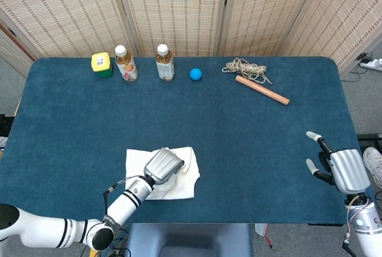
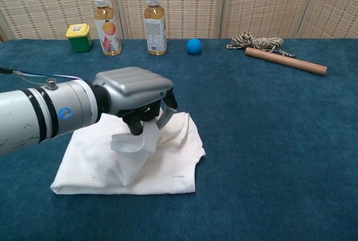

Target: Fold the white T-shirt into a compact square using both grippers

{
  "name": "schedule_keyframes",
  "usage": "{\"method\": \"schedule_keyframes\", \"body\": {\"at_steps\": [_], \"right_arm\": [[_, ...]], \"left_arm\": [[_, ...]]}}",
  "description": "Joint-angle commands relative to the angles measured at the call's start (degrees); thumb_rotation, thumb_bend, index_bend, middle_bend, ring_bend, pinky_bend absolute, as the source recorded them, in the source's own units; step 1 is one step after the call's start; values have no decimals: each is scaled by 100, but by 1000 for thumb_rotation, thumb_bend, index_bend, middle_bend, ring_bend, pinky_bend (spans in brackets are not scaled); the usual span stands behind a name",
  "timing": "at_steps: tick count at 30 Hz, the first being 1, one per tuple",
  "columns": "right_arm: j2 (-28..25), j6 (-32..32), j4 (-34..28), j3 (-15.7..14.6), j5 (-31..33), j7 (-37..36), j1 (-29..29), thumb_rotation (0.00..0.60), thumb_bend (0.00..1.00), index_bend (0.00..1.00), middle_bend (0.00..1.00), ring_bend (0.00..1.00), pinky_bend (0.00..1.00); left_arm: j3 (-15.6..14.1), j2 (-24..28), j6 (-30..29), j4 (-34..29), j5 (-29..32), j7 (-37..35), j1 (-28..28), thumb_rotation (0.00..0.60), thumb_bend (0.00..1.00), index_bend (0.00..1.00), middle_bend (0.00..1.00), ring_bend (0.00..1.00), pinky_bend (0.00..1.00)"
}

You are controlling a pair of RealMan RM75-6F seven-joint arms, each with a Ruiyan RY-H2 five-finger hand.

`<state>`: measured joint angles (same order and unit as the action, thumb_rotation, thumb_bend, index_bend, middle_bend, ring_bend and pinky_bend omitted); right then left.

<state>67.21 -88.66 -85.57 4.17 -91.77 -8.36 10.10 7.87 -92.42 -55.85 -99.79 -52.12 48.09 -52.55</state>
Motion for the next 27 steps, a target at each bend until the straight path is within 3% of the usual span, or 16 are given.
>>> {"method": "schedule_keyframes", "body": {"at_steps": [1,6,10,18,27], "right_arm": [[-1,-2,15,1,8,-18,-11,600,353,197,928,944,966],[3,10,57,14,30,-58,-21,600,353,197,928,944,966],[5,18,80,17,36,-77,-28,600,352,197,928,944,966],[27,39,124,34,52,-121,-28,600,353,197,928,944,966],[27,40,147,48,54,-151,-33,600,352,203,930,944,966]], "left_arm": [[-17,-104,-20,69,155,108,-115,600,498,601,945,839,998],[-63,-176,-41,73,294,196,-230,600,494,533,940,834,998],[-100,-237,-85,108,416,269,-315,600,489,413,935,832,998],[-80,-326,-216,125,592,227,-406,600,352,186,933,831,998],[-34,-444,-385,188,629,98,-445,600,314,105,933,831,998]]}}
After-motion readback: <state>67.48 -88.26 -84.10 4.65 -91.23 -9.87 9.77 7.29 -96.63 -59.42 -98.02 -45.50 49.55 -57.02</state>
